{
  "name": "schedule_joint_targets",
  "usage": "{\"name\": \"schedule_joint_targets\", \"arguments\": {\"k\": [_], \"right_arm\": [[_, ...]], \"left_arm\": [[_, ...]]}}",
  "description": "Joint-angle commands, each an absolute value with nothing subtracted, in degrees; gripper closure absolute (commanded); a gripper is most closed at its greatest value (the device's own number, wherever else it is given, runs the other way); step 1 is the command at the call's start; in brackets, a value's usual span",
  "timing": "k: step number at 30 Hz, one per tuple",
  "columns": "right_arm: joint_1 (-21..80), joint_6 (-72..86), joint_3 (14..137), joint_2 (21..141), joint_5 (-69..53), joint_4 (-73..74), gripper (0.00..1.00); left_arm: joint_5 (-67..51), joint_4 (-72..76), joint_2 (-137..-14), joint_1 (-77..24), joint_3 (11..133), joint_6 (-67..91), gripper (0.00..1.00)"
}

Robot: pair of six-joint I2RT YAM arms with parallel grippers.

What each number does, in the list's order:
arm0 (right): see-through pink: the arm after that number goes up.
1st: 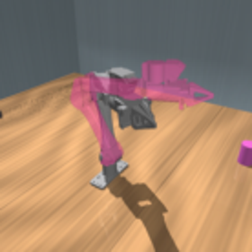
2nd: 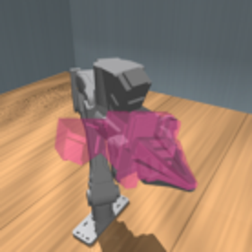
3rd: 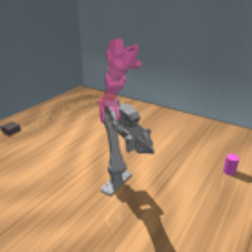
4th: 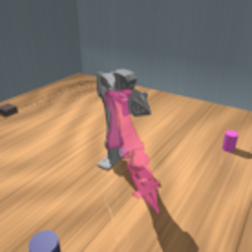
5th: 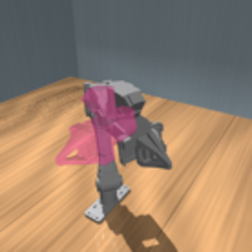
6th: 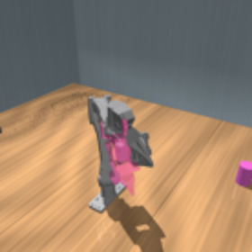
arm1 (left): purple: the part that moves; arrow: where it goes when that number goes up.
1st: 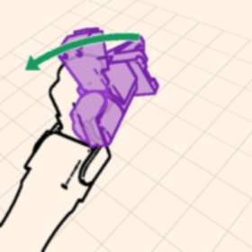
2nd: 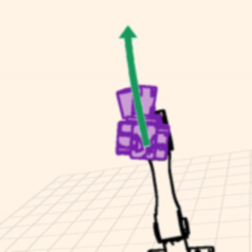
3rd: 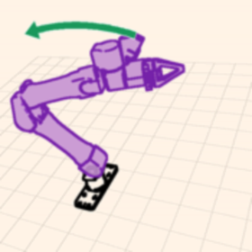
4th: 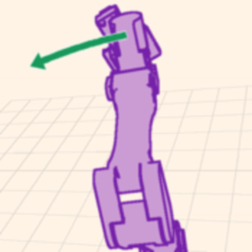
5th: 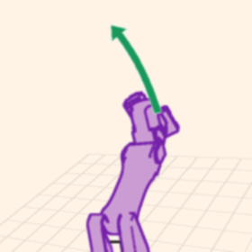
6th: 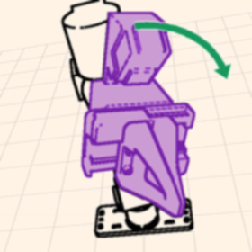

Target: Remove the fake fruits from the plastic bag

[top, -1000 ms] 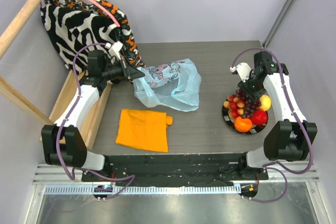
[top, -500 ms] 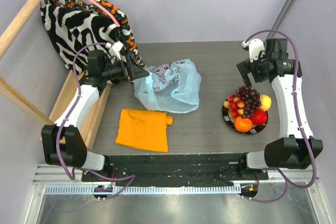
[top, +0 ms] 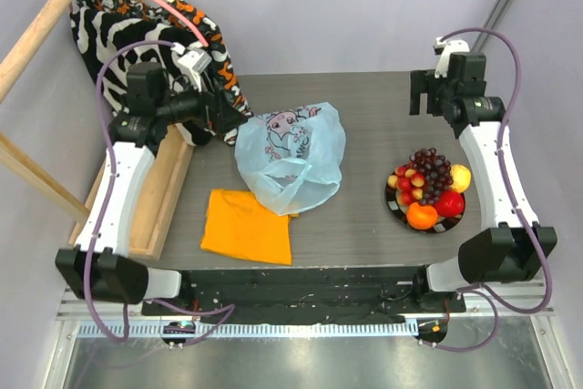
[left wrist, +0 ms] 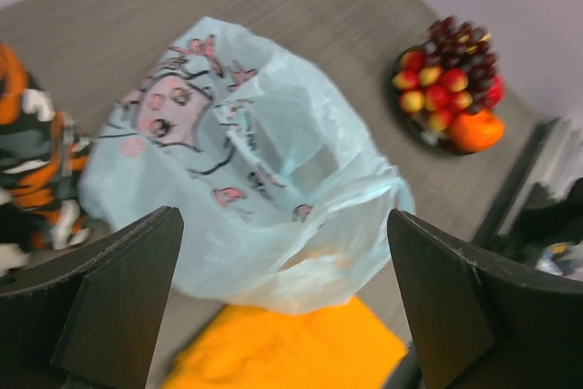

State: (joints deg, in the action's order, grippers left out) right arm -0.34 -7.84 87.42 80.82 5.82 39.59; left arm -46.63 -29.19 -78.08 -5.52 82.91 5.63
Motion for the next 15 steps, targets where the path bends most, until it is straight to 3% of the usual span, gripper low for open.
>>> {"name": "schedule_joint_targets", "arguments": {"k": [1, 9, 15], "right_arm": [[2.5, -1.9, 92.1, 84.9, 10.1, 34.1, 0.0], [10.8, -0.2, 92.8, 89.3, 9.6, 33.6, 0.0], [14.4, -2.4, 88.1, 86.0, 6.4, 32.7, 0.0]], "left_arm": [[-36.8, -41.5, -71.4, -5.5, 85.8, -12.2, 0.0], [-20.2, -42.1, -60.6, -1.5, 68.3, -11.5, 0.0], [-21.1, -38.6, -54.9, 2.2, 56.9, -4.1, 0.0]]}}
